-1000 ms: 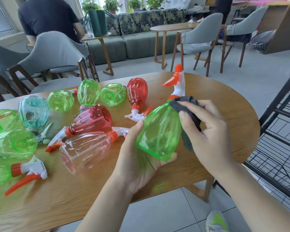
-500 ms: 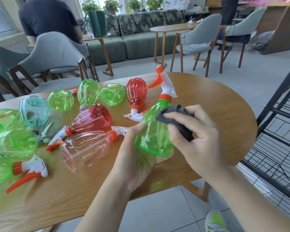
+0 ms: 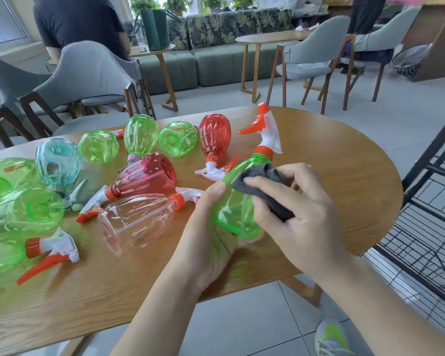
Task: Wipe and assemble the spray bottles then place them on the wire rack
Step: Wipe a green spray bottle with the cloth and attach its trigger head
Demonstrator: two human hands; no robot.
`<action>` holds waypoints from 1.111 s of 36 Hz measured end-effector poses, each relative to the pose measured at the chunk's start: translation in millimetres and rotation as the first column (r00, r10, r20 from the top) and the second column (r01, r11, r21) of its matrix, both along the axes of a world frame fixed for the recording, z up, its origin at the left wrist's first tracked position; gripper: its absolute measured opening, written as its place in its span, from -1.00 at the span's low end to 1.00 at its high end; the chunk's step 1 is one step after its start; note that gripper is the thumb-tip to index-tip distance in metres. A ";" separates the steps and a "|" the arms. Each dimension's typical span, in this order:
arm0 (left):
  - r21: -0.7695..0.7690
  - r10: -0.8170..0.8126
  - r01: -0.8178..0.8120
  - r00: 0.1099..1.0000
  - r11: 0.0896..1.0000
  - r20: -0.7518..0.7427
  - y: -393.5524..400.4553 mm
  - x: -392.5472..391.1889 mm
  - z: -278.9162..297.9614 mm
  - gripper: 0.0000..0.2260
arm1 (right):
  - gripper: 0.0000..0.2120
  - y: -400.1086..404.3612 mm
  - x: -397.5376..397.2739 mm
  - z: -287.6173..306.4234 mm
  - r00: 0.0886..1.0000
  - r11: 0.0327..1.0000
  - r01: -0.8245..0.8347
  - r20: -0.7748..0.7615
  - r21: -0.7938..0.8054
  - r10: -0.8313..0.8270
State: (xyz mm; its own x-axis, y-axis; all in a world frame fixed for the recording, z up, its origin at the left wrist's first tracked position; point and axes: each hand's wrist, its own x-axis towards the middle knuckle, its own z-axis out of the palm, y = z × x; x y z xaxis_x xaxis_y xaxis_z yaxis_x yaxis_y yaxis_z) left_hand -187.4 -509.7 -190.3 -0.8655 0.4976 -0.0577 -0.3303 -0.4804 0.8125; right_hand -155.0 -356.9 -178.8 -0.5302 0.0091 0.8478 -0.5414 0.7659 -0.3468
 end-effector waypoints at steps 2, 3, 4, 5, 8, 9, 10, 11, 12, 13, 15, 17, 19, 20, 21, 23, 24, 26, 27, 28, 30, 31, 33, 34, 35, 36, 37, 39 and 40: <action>0.017 -0.011 0.011 1.000 1.000 0.014 -1.4 -0.5 -0.8 -0.54 | -0.79 -1.7 3.2 -1.5 0.999 0.999 -0.049 -0.003 0.020 0.049; 0.042 -0.006 0.004 0.999 0.999 0.033 -1.1 -1.3 0.6 -0.53 | -0.80 -4.8 4.7 -2.7 0.997 0.996 -0.071 -0.003 0.046 0.071; 0.052 -0.020 0.017 0.999 0.998 0.049 -1.4 -0.9 1.0 -0.51 | -0.80 -9.6 6.6 -4.3 0.996 0.992 -0.084 -0.008 0.091 0.086; 0.053 -0.029 0.025 0.997 0.998 0.068 -2.2 0.5 0.6 -0.49 | -0.80 -14.5 8.3 -5.8 0.995 0.987 -0.091 -0.016 0.136 0.094; 0.061 -0.055 0.048 0.992 0.997 0.111 -5.2 3.8 5.5 -0.48 | -0.80 -17.5 8.3 -8.5 0.994 0.967 -0.079 -0.053 0.242 0.095; 0.094 -0.074 0.063 0.990 0.994 0.121 -5.9 4.2 4.3 -0.48 | -0.81 -18.0 8.1 -9.3 0.994 0.962 -0.066 -0.070 0.266 0.088; 0.117 -0.086 0.072 0.990 0.991 0.114 -6.4 4.9 5.2 -0.49 | -0.81 -18.2 8.3 -9.8 0.993 0.956 -0.058 -0.084 0.286 0.086; 0.122 -0.086 0.072 0.990 0.990 0.110 -6.7 5.6 6.0 -0.50 | -0.81 -17.3 8.3 -9.6 0.991 0.951 -0.054 -0.100 0.305 0.088; 0.114 -0.089 0.077 0.991 0.990 0.102 -6.9 6.1 6.1 -0.51 | -0.81 -15.5 8.4 -9.1 0.989 0.946 -0.052 -0.114 0.321 0.093; 0.113 -0.099 0.088 0.991 0.990 0.090 -6.7 6.5 6.8 -0.52 | -0.81 -12.9 7.7 -8.3 0.988 0.943 -0.054 -0.120 0.328 0.098; 0.105 -0.090 0.083 0.994 0.991 0.060 -6.3 5.4 8.2 -0.56 | -0.81 -7.1 6.6 -5.3 0.987 0.952 -0.046 -0.132 0.303 0.090; 0.084 -0.058 0.056 0.998 0.995 0.030 -4.5 3.6 9.3 -0.57 | -0.81 0.4 3.5 -1.6 0.989 0.974 -0.024 -0.137 0.226 0.056; 0.073 -0.032 0.030 0.999 0.997 0.024 -3.6 2.3 9.0 -0.53 | -0.81 9.4 -1.3 2.3 0.992 0.993 0.011 -0.123 0.116 0.004; 0.075 -0.029 0.027 0.999 0.997 0.025 -3.8 2.0 7.7 -0.48 | -0.81 14.4 -3.8 3.9 0.995 0.998 0.033 -0.101 0.061 -0.026; 0.083 -0.037 0.035 0.999 0.996 0.028 -4.0 2.0 6.4 -0.42 | -0.80 19.4 -6.3 5.0 0.996 0.999 0.051 -0.068 0.006 -0.051; 0.086 -0.052 0.049 0.998 0.995 0.036 -4.1 3.0 4.8 -0.37 | -0.78 26.4 -9.5 5.9 0.998 0.994 0.060 0.007 -0.089 -0.059; 0.085 -0.062 0.059 0.997 0.995 0.035 -4.0 3.4 4.1 -0.38 | -0.77 27.4 -9.6 5.8 0.998 0.991 0.054 0.033 -0.119 -0.050; 0.096 -0.076 0.071 0.996 0.993 0.041 -4.1 3.3 3.2 -0.44 | -0.76 24.4 -7.2 4.6 0.998 0.988 0.038 0.052 -0.147 -0.030; 0.109 -0.080 0.076 0.996 0.991 0.040 -4.3 3.1 2.8 -0.48 | -0.77 20.8 -4.7 4.2 0.999 0.986 0.018 0.052 -0.164 -0.010; 0.124 -0.085 0.080 0.996 0.989 0.031 -4.0 3.0 2.6 -0.51 | -0.79 16.2 -1.7 4.2 0.999 0.984 -0.010 0.051 -0.178 0.019; 0.136 -0.075 0.075 0.997 0.988 -0.008 -3.2 3.4 3.6 -0.58 | -0.80 8.1 3.3 3.5 0.997 0.986 -0.060 0.033 -0.153 0.066; 0.138 -0.070 0.072 0.997 0.988 -0.023 -3.4 3.5 4.2 -0.60 | -0.79 5.4 4.5 3.2 0.997 0.991 -0.066 0.019 -0.114 0.069; 0.136 -0.071 0.074 0.997 0.988 -0.027 -3.7 3.7 5.4 -0.63 | -0.78 4.5 3.1 2.3 0.998 0.997 -0.058 -0.003 -0.053 0.058; 0.130 -0.071 0.072 0.997 0.989 -0.016 -4.0 3.4 5.9 -0.62 | -0.78 6.5 1.1 2.0 0.999 0.998 -0.048 -0.006 -0.050 0.048; 0.123 -0.068 0.067 0.998 0.990 0.002 -4.6 2.9 6.1 -0.59 | -0.78 9.1 -1.0 1.8 0.999 0.998 -0.034 -0.001 -0.060 0.034; 0.114 -0.061 0.058 0.998 0.992 0.024 -4.9 2.6 5.9 -0.54 | -0.77 12.1 -3.1 1.7 1.000 0.997 -0.017 0.013 -0.082 0.018; 0.106 -0.051 0.047 0.998 0.993 0.041 -5.2 2.1 4.9 -0.48 | -0.76 14.9 -4.6 1.5 0.999 0.994 -0.004 0.035 -0.112 0.008; 0.090 -0.037 0.033 0.998 0.995 0.050 -4.9 1.5 4.2 -0.42 | -0.76 18.2 -5.7 1.0 0.998 0.986 -0.003 0.067 -0.168 0.014; 0.086 -0.035 0.031 0.998 0.996 0.050 -4.3 1.7 4.9 -0.41 | -0.76 18.0 -5.4 0.6 0.997 0.984 -0.007 0.070 -0.179 0.020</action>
